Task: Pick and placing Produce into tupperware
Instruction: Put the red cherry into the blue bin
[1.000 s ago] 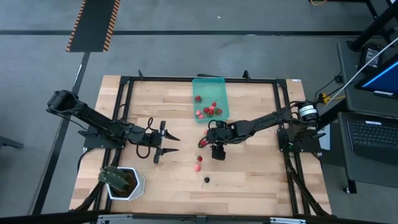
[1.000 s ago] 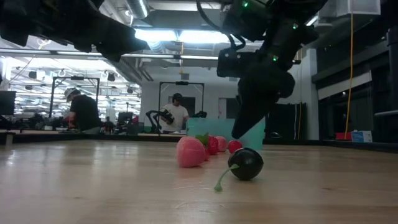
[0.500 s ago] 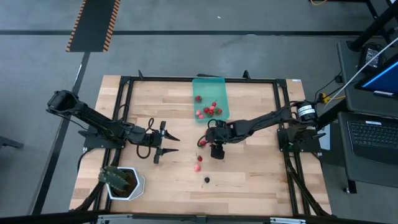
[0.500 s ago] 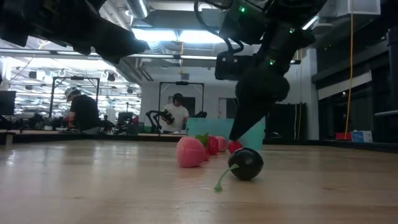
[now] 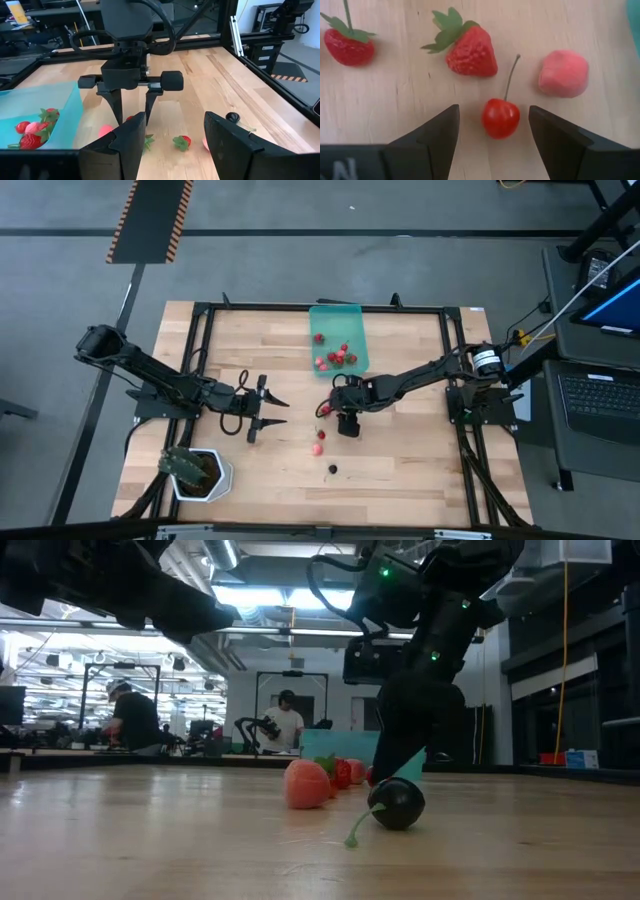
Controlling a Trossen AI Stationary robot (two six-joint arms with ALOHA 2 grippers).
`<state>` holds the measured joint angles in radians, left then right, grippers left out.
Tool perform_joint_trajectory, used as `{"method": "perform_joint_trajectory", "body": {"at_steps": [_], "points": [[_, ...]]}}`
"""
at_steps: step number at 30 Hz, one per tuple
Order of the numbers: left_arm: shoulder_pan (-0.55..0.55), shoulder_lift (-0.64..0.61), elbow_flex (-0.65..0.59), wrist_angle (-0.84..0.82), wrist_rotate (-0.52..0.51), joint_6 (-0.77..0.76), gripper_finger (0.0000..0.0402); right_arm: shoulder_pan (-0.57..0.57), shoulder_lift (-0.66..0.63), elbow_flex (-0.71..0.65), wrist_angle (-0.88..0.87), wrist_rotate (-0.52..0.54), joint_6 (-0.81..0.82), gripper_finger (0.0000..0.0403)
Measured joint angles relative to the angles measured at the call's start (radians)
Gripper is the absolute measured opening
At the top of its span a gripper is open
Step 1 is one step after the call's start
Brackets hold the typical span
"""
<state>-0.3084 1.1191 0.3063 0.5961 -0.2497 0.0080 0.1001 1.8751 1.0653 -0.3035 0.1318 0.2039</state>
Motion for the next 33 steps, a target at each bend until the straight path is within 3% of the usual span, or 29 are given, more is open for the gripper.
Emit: {"method": "perform_joint_trajectory", "body": {"at_steps": [5,12,27,33], "points": [[0.0,0.0,0.0,0.0,0.0,0.0,0.0195,0.0,0.0,0.0,0.0,0.0,0.001,0.0203],[0.0,0.0,0.0,-0.001,0.0,0.0,0.0195,-0.012,0.0,-0.001,-0.003,0.0,0.022,0.0104],[0.0,0.0,0.0,-0.001,0.0,-0.002,0.0195,-0.043,-0.009,0.0,-0.029,-0.055,0.059,0.01],[0.0,0.0,0.0,-0.001,0.0,-0.001,0.0195,-0.037,-0.077,-0.003,-0.036,-0.061,0.057,0.01]]}}
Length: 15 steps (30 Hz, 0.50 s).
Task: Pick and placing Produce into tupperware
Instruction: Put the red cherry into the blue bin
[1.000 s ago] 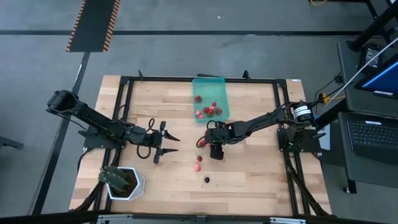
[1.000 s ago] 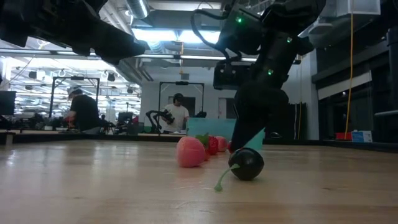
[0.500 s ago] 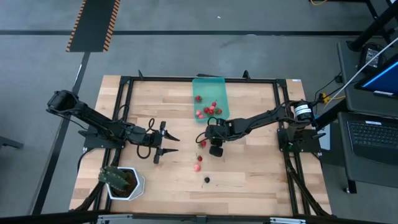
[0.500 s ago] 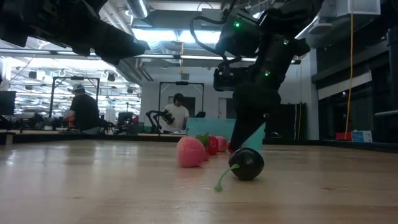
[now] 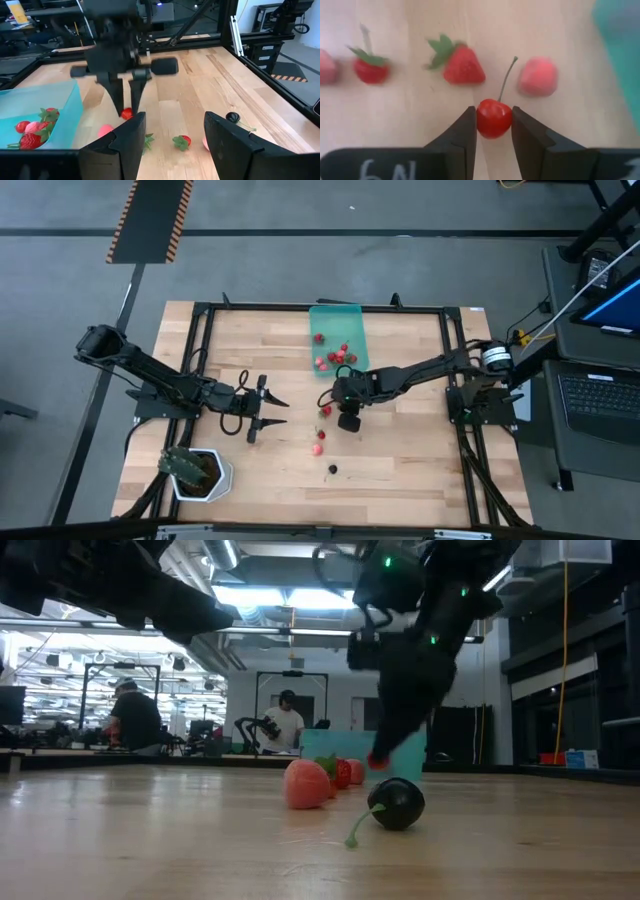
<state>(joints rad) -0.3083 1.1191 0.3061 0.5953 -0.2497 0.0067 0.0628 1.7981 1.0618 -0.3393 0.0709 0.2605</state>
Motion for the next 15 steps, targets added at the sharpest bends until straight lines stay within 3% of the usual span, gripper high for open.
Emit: {"method": "perform_joint_trajectory", "body": {"at_steps": [15], "points": [[0.0,0.0,0.0,-0.006,0.0,-0.003,0.0195,0.021,-0.188,0.002,-0.017,0.005,-0.03,0.01]]}}
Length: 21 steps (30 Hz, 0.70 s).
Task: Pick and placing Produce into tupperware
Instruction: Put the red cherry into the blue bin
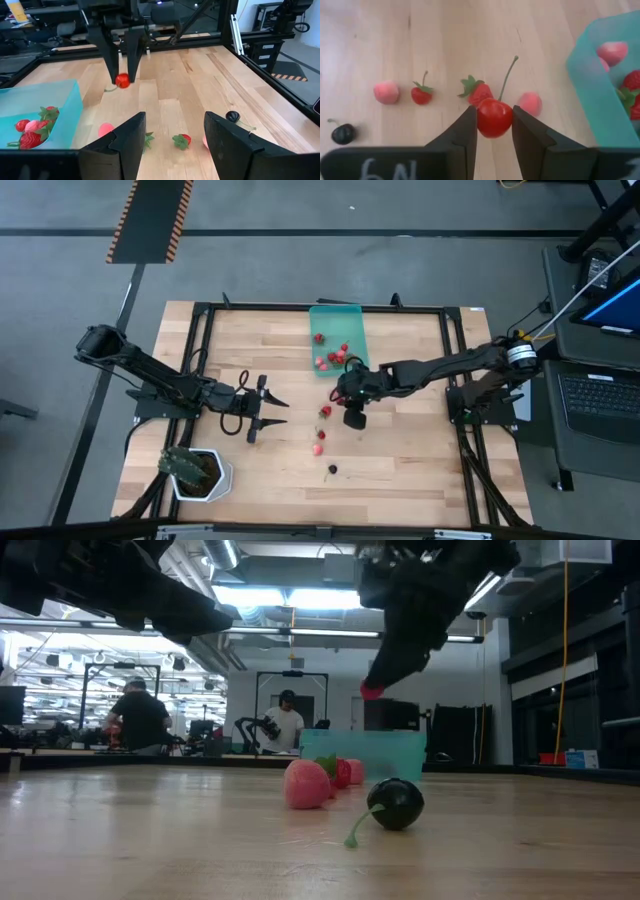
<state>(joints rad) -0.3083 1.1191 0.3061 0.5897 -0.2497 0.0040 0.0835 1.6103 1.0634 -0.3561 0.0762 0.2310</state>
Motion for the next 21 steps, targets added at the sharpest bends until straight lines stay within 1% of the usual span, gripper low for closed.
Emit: {"method": "perform_joint_trajectory", "body": {"at_steps": [9,16,21], "points": [[0.0,0.0,0.0,0.0,0.0,-0.001,0.0195,0.001,-0.072,0.0,-0.027,0.002,-0.03,0.01],[0.0,0.0,0.0,0.001,0.0,-0.001,0.0195,0.011,-0.14,-0.002,-0.061,0.033,-0.033,0.01],[0.0,0.0,0.0,0.001,0.0,-0.001,0.0195,0.035,-0.202,-0.068,-0.055,0.068,0.0,0.01]]}}
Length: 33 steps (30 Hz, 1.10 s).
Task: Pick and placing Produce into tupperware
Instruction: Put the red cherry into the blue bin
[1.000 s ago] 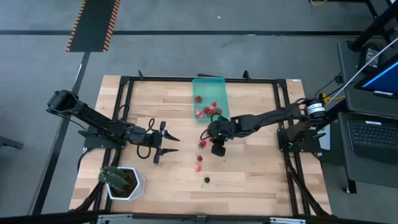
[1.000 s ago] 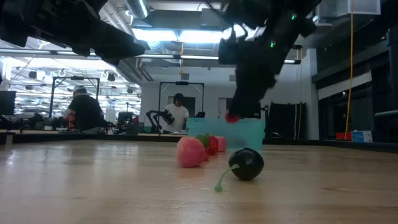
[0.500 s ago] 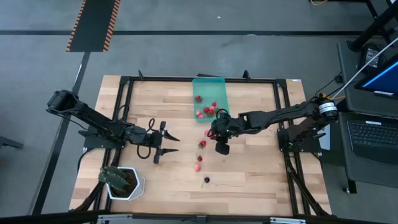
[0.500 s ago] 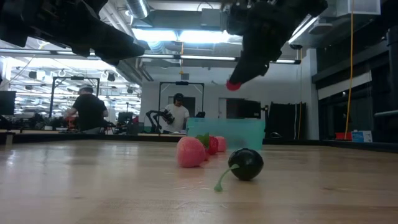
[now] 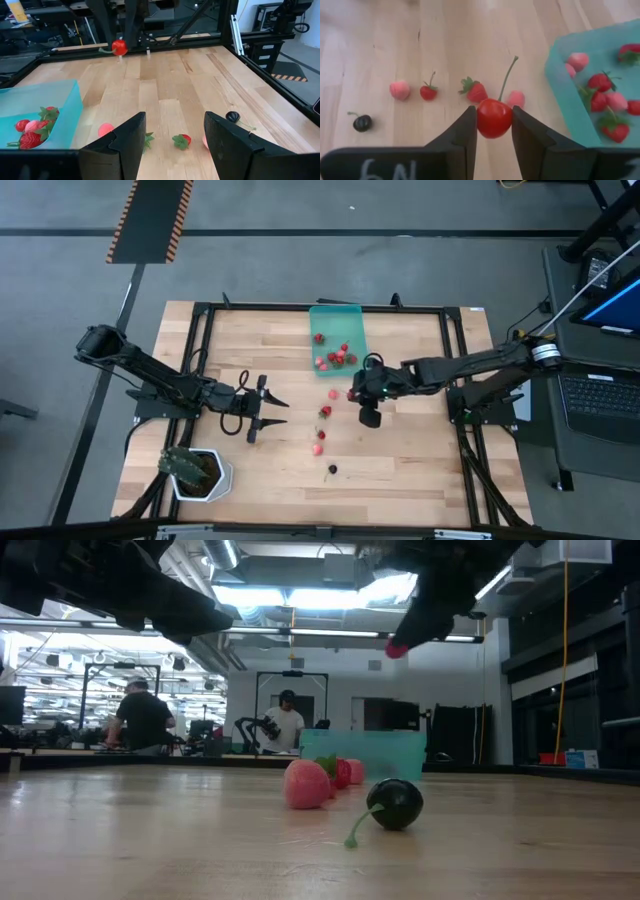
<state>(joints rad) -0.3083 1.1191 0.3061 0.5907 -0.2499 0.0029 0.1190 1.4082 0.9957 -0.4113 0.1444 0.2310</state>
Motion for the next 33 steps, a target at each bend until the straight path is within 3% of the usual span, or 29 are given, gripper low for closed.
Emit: {"method": "perform_joint_trajectory", "body": {"at_steps": [9,25,33], "points": [[0.0,0.0,0.0,0.001,0.0,0.0,0.0195,0.038,-0.197,-0.242,0.242,0.035,0.016,0.01],[0.0,0.0,0.0,0.015,0.0,-0.004,0.0195,0.04,-0.576,-0.614,0.615,0.049,-0.119,0.01],[0.0,0.0,0.0,0.026,0.0,-0.004,0.0195,0.04,-0.626,-0.844,1.022,-0.012,-0.156,0.01]]}}
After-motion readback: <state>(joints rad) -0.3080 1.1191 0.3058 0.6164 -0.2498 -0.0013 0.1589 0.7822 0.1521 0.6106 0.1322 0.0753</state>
